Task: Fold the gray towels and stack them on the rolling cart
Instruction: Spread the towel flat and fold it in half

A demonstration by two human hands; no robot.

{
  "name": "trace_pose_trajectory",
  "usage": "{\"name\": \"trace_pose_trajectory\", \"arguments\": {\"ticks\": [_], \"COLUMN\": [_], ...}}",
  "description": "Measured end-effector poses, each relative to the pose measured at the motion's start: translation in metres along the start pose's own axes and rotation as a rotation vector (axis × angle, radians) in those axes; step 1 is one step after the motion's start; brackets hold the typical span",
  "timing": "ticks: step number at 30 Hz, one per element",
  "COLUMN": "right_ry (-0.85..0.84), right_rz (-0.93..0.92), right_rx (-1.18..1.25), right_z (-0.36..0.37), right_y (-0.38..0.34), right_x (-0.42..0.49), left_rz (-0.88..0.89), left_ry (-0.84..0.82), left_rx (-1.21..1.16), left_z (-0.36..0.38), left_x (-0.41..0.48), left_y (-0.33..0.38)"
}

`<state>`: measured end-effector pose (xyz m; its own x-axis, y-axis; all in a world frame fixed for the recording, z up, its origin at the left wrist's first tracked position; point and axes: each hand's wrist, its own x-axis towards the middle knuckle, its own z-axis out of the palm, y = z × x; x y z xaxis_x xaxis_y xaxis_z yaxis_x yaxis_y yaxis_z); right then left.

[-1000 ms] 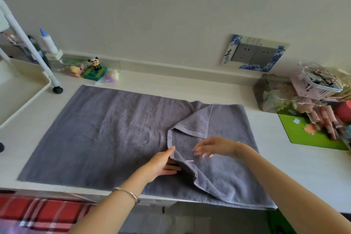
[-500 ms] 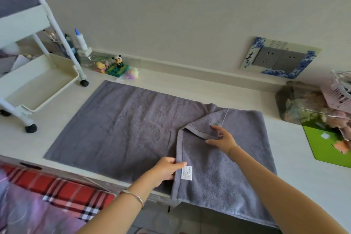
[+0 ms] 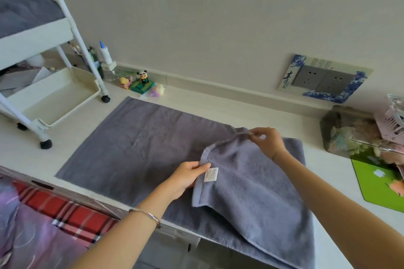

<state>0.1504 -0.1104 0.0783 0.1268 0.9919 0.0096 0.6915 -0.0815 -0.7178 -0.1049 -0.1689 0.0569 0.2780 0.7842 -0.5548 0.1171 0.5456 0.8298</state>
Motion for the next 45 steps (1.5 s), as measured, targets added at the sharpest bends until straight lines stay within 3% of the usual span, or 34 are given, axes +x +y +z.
{"name": "trace_pose_trajectory", "arguments": {"ticks": [4, 11, 17, 25, 30, 34, 38, 45], "right_ry": [0.148, 0.074, -0.015, -0.072, -0.226, -0.381, -0.454, -0.388], "right_rz": [-0.151, -0.292, -0.331, -0.235, -0.097, 0.125, 0.090, 0.063], "right_rx": [0.098, 0.352, 0.383, 0.296, 0.009, -0.043, -0.334, -0.406], "right_z": [-0.027, -0.022, 0.058, 0.181, 0.257, 0.308, 0.321, 0.328], "right_y": [-0.046, -0.143, -0.226, -0.296, -0.295, -0.270, -0.243, -0.209], "right_x": [0.034, 0.069, 0.103, 0.155, 0.178, 0.179, 0.172, 0.180], "left_rz": [0.121, 0.235, 0.261, 0.159, 0.030, -0.034, -0.012, 0.070], "left_ry": [-0.029, -0.060, -0.039, -0.002, 0.088, 0.259, 0.415, 0.420], "left_rx": [0.064, 0.144, 0.171, 0.168, 0.293, 0.458, 0.440, 0.471], "left_z": [-0.018, -0.084, -0.178, -0.311, -0.376, -0.390, -0.387, -0.379], "left_x": [-0.015, -0.052, -0.071, -0.068, -0.035, 0.002, 0.026, 0.067], "left_y": [0.045, 0.097, 0.108, 0.084, 0.033, -0.021, -0.036, -0.015]}}
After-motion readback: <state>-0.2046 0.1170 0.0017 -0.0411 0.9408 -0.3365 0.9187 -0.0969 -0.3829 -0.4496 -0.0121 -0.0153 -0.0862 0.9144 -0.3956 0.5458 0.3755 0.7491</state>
